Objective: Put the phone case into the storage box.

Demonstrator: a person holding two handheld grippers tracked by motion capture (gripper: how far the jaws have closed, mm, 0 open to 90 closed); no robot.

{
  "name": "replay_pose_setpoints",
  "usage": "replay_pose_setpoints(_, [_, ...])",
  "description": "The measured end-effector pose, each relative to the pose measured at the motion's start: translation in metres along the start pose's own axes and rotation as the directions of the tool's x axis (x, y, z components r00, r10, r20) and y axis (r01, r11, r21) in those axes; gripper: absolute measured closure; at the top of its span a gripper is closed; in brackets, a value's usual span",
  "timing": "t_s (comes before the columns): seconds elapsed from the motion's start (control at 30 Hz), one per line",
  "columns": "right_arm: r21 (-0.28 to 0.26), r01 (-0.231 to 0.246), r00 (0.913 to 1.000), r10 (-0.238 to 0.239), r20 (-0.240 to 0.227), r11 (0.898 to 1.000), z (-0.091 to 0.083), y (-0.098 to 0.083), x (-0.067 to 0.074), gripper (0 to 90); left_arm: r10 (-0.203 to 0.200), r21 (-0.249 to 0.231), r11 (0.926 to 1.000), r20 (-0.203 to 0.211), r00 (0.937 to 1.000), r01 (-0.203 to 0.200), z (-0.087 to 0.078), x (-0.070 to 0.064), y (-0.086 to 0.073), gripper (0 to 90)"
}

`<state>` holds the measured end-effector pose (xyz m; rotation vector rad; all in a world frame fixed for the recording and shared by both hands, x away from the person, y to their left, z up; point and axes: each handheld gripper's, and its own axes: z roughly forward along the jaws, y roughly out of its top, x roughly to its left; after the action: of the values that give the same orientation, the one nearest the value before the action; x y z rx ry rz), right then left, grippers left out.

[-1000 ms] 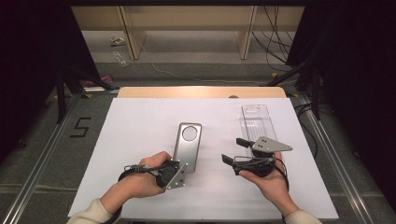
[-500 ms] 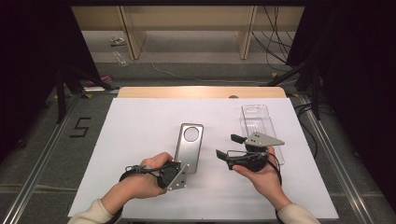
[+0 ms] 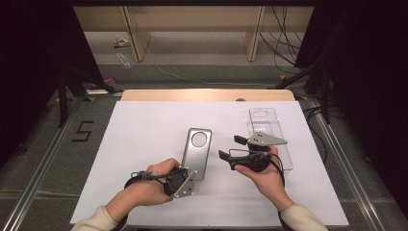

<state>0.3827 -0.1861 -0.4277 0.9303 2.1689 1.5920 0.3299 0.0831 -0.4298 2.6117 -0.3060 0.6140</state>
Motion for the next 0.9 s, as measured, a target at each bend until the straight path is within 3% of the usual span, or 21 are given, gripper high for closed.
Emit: replay_pose_setpoints(0.9, [0.060,-0.060,0.9981,0.059,0.018,0.996,0.032,0.008,-0.004,18.2,0.009,-0.007,0.9999,0.011,0.9999,-0.009,0.002,-0.002,0.005,88.3])
